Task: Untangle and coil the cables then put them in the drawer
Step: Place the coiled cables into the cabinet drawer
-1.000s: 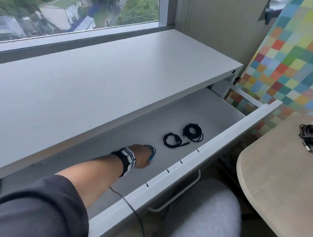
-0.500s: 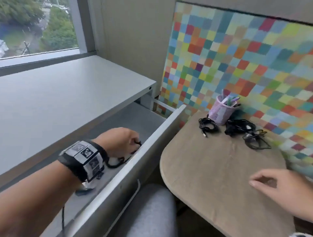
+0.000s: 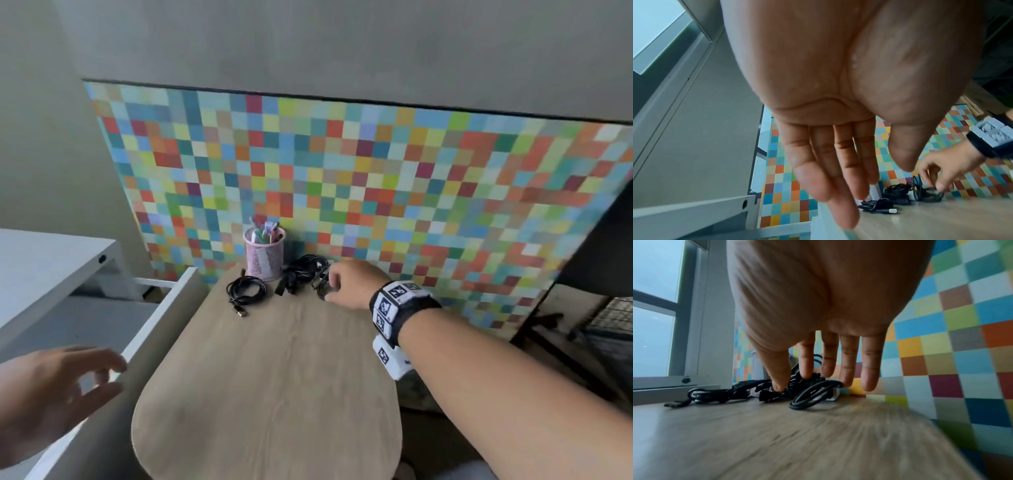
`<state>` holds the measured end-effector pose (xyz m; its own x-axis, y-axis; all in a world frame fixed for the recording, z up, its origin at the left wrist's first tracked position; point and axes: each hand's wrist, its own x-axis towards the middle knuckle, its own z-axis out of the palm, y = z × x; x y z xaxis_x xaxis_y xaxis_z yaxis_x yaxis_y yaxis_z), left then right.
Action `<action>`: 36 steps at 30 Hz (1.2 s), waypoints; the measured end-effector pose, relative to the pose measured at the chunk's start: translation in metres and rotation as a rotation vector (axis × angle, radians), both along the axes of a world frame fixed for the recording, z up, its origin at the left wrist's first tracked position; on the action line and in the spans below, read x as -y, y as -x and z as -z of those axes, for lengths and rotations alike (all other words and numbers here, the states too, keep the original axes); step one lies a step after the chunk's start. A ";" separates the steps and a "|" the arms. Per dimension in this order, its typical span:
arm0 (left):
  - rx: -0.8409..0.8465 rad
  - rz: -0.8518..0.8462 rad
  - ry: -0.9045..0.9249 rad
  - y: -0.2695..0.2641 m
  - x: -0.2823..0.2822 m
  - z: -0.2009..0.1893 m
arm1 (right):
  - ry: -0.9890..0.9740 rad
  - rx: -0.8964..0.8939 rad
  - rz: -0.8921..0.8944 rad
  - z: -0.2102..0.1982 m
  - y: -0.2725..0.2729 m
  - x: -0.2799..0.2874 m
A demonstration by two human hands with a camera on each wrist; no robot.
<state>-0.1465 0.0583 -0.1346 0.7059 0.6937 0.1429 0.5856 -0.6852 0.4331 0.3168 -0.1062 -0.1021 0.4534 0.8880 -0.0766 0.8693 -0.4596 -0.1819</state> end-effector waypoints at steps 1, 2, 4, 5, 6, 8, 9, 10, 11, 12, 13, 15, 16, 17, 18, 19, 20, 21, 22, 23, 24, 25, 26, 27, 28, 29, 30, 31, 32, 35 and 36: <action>-0.005 -0.004 0.014 0.003 -0.001 0.003 | 0.029 0.009 -0.007 0.006 -0.001 -0.006; -0.017 -0.012 0.030 0.005 -0.002 0.004 | 0.060 0.013 0.002 0.011 -0.001 -0.011; -0.041 -0.022 0.055 0.002 0.004 -0.007 | 0.115 0.028 0.029 0.021 -0.002 -0.019; -0.050 -0.020 0.056 -0.001 0.009 -0.015 | 0.124 0.038 0.040 0.025 -0.003 -0.023; -0.059 -0.020 0.051 -0.004 0.013 -0.022 | 0.122 0.046 0.056 0.026 -0.004 -0.026; -0.057 -0.020 0.031 -0.009 0.020 -0.034 | 0.083 0.017 0.124 0.031 -0.009 -0.033; -0.058 -0.007 0.013 -0.011 0.022 -0.039 | 0.080 0.007 0.141 0.033 -0.011 -0.033; -0.061 0.013 -0.022 -0.012 0.023 -0.043 | 0.081 0.006 0.134 0.035 -0.013 -0.032; -0.054 0.031 -0.055 -0.012 0.024 -0.047 | 0.070 0.010 0.123 0.035 -0.013 -0.030; -0.048 0.048 -0.077 -0.013 0.025 -0.051 | 0.072 0.015 0.112 0.031 -0.010 -0.026; -0.045 0.062 -0.100 -0.016 0.029 -0.054 | 0.079 0.016 0.095 0.028 -0.008 -0.021; -0.066 0.106 -0.134 -0.027 0.040 -0.063 | 0.065 0.001 0.073 0.019 -0.002 -0.010; -0.076 0.127 -0.158 -0.033 0.044 -0.067 | 0.042 -0.019 0.067 0.014 0.000 -0.005; -0.087 0.141 -0.176 -0.038 0.050 -0.071 | 0.014 -0.042 0.062 0.011 0.002 -0.001; -0.104 0.161 -0.176 -0.045 0.056 -0.076 | -0.012 -0.064 0.062 0.006 0.005 0.004; -0.116 0.184 -0.180 -0.052 0.063 -0.083 | -0.045 -0.085 0.053 0.003 0.008 0.010; -0.118 0.219 -0.187 -0.059 0.067 -0.089 | -0.090 -0.108 0.039 -0.001 0.011 0.016; -0.139 0.255 -0.186 -0.068 0.073 -0.095 | -0.149 -0.132 0.022 -0.005 0.015 0.022; -0.144 0.290 -0.192 -0.077 0.078 -0.101 | -0.207 -0.163 0.011 -0.011 0.021 0.029; -0.153 0.309 -0.209 -0.089 0.084 -0.107 | -0.258 -0.188 -0.010 -0.016 0.027 0.035; -0.157 0.330 -0.239 -0.100 0.090 -0.110 | -0.301 -0.208 -0.036 -0.022 0.034 0.040; -0.159 0.346 -0.255 -0.113 0.098 -0.113 | -0.334 -0.222 -0.064 -0.027 0.040 0.044; -0.145 0.365 -0.293 -0.125 0.103 -0.113 | -0.359 -0.233 -0.095 -0.034 0.049 0.047; -0.149 0.373 -0.329 -0.137 0.110 -0.113 | -0.376 -0.250 -0.122 -0.039 0.057 0.049; -0.152 0.382 -0.363 -0.148 0.115 -0.111 | -0.387 -0.270 -0.145 -0.046 0.066 0.052; -0.163 0.391 -0.388 -0.159 0.120 -0.110 | -0.396 -0.289 -0.168 -0.052 0.076 0.055; -0.163 0.408 -0.407 -0.169 0.123 -0.107 | -0.410 -0.310 -0.192 -0.058 0.085 0.060; -0.143 0.425 -0.397 -0.177 0.126 -0.106 | -0.425 -0.339 -0.211 -0.063 0.094 0.064; -0.094 0.442 -0.375 -0.184 0.127 -0.103 | -0.444 -0.377 -0.224 -0.066 0.100 0.069; 0.162 0.515 -0.354 -0.198 0.127 -0.095 | -0.483 -0.553 -0.192 -0.066 0.106 0.079; 0.217 0.528 -0.376 -0.200 0.125 -0.093 | -0.492 -0.603 -0.187 -0.065 0.106 0.081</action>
<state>0.0535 -0.0667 -0.0417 0.8644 0.1397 0.4831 0.0582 -0.9820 0.1797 0.2110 -0.1875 -0.0371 0.2990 0.9409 0.1590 0.6116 -0.0611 -0.7888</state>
